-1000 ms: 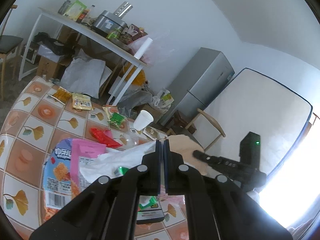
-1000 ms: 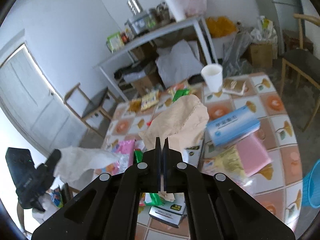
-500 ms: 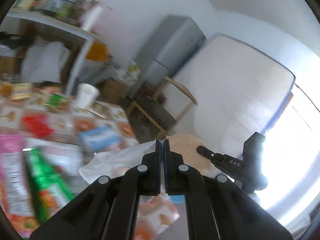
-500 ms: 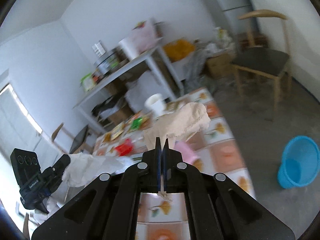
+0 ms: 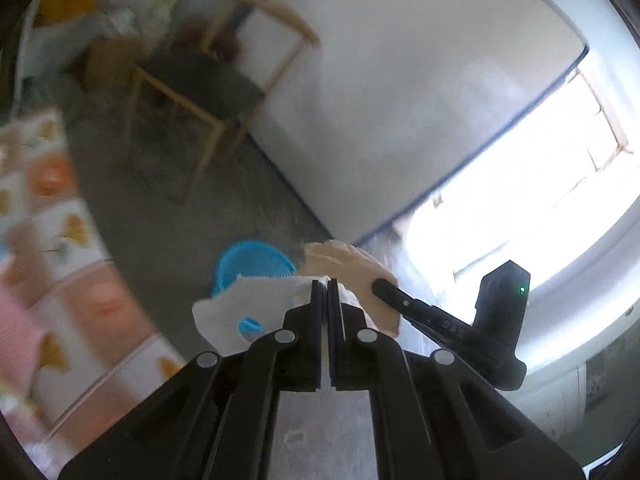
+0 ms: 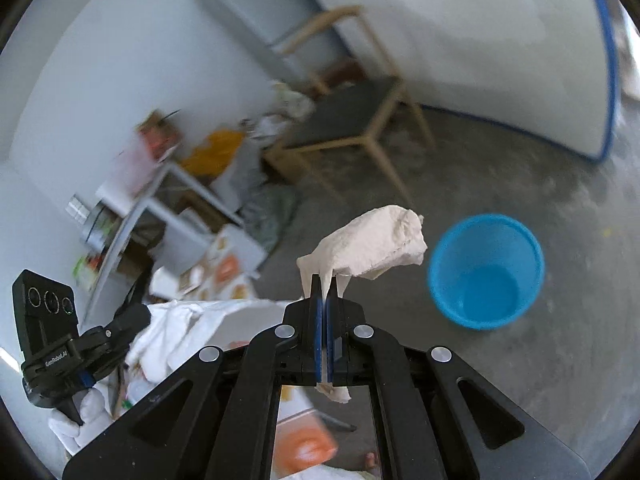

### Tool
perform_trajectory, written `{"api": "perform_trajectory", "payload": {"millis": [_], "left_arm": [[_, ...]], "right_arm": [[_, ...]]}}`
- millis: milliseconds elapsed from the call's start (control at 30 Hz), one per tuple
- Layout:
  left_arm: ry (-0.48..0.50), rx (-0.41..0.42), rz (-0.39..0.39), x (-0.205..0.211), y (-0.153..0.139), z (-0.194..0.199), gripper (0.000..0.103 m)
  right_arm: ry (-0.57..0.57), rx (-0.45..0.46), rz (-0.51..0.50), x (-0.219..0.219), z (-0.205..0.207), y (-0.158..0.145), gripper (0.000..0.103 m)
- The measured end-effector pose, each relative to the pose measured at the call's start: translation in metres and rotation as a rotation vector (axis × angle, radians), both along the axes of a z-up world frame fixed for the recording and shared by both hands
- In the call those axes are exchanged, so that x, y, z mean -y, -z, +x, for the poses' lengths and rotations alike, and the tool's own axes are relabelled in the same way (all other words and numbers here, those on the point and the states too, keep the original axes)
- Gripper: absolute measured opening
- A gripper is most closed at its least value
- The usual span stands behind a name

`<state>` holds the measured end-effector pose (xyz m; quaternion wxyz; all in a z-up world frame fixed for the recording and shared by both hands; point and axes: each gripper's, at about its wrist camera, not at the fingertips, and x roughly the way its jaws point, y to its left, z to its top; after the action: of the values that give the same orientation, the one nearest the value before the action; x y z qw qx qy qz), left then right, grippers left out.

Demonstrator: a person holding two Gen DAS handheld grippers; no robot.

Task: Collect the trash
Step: 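Carry both papers to the blue wastebasket and open both grippers, then return both tools to the table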

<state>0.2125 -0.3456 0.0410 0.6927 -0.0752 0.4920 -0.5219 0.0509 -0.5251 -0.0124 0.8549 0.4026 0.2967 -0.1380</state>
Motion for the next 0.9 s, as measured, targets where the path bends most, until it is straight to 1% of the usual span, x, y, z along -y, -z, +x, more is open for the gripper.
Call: {"api": "perform_trajectory", "payload": {"millis": [100,167,267,333,367,400,433,467,500,533,567,600,633,700,733,833,900], "left_arm": [[0.058,-0.031,0.066,0.059,0.028,0.007,0.002],[0.08,-0.053,0.112,0.097,0.05,0.014,0.002],[0.111,-0.075,0.166,0.139,0.078,0.022,0.002],[0.132,-0.108,0.198,0.166,0.1,0.027,0.002],[0.132,-0.128,0.212,0.182,0.113,0.033,0.002],[0.139,-0.141,0.217,0.191,0.12,0.035,0.002],[0.153,-0.154,0.226,0.201,0.131,0.035,0.002],[0.155,-0.157,0.244,0.212,0.14,0.035,0.005],[0.14,-0.155,0.268,0.223,0.149,0.039,0.015],[0.125,-0.155,0.285,0.232,0.157,0.043,0.022],[0.114,-0.158,0.293,0.234,0.161,0.045,0.036],[0.098,-0.159,0.304,0.238,0.167,0.048,0.042],[0.086,-0.153,0.319,0.24,0.17,0.049,0.043],[0.088,-0.142,0.331,0.238,0.172,0.045,0.044],[0.091,-0.143,0.319,0.236,0.169,0.044,0.044],[0.098,-0.125,0.282,0.23,0.159,0.041,0.046],[0.094,-0.093,0.248,0.221,0.143,0.044,0.048]], "right_arm": [[0.063,-0.038,0.076,0.035,0.002,0.036,0.0],[0.091,-0.056,0.134,0.053,0.007,0.057,0.0],[0.125,-0.071,0.214,0.082,0.013,0.086,0.0],[0.148,-0.08,0.274,0.102,0.016,0.11,0.0],[0.158,-0.081,0.291,0.11,0.018,0.115,0.0],[0.17,-0.087,0.316,0.12,0.024,0.127,0.001],[0.178,-0.091,0.334,0.129,0.022,0.134,0.003],[0.191,-0.099,0.349,0.136,0.027,0.144,0.004],[0.197,-0.103,0.358,0.144,0.028,0.151,0.007],[0.206,-0.113,0.375,0.153,0.036,0.167,0.019],[0.212,-0.12,0.393,0.158,0.04,0.177,0.028],[0.218,-0.122,0.416,0.163,0.042,0.185,0.042],[0.22,-0.126,0.45,0.167,0.046,0.199,0.045],[0.233,-0.157,0.47,0.173,0.048,0.216,0.045],[0.234,-0.166,0.479,0.175,0.05,0.223,0.045],[0.227,-0.171,0.475,0.175,0.052,0.226,0.045],[0.218,-0.16,0.462,0.175,0.051,0.222,0.045]]}}
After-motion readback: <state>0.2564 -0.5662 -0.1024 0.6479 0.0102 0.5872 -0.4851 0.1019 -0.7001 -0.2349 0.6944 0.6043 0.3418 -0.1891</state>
